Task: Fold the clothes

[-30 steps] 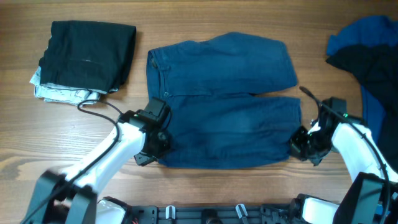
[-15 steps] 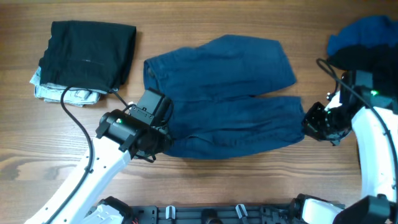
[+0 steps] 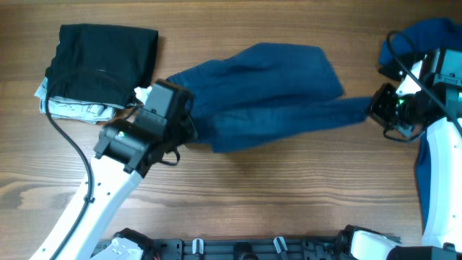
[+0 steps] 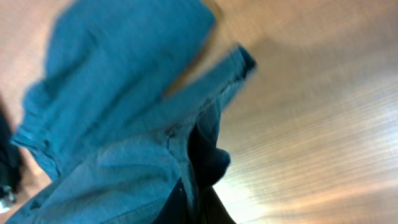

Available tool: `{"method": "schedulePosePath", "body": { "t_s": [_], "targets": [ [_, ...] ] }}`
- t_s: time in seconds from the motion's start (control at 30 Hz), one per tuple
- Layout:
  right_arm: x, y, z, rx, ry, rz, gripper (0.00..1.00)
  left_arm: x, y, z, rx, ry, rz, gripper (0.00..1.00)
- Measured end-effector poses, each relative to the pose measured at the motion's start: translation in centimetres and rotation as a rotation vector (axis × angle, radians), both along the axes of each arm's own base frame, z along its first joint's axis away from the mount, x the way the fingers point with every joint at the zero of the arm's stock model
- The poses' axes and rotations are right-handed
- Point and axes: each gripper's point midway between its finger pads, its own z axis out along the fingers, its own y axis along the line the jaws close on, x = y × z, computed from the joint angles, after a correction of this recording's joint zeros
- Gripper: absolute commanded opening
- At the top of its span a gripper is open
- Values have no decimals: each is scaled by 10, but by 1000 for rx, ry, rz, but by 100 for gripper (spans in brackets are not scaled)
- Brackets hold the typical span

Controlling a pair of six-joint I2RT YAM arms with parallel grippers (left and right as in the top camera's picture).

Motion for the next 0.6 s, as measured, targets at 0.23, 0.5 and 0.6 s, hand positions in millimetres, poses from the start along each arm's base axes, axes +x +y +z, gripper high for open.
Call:
{"method": "schedulePosePath", "body": {
  "t_s": [0.23, 0.5, 0.6],
  "targets": [
    [58, 12, -8, 16, -122, 69, 5, 59, 25, 6, -26, -132, 106, 4],
    [139, 33, -22, -26, -310, 156, 4, 111, 34, -15, 17, -198, 168, 4],
    [162, 42, -28, -42, -366, 175, 5, 127, 40, -28, 47, -204, 199, 4]
  ]
}}
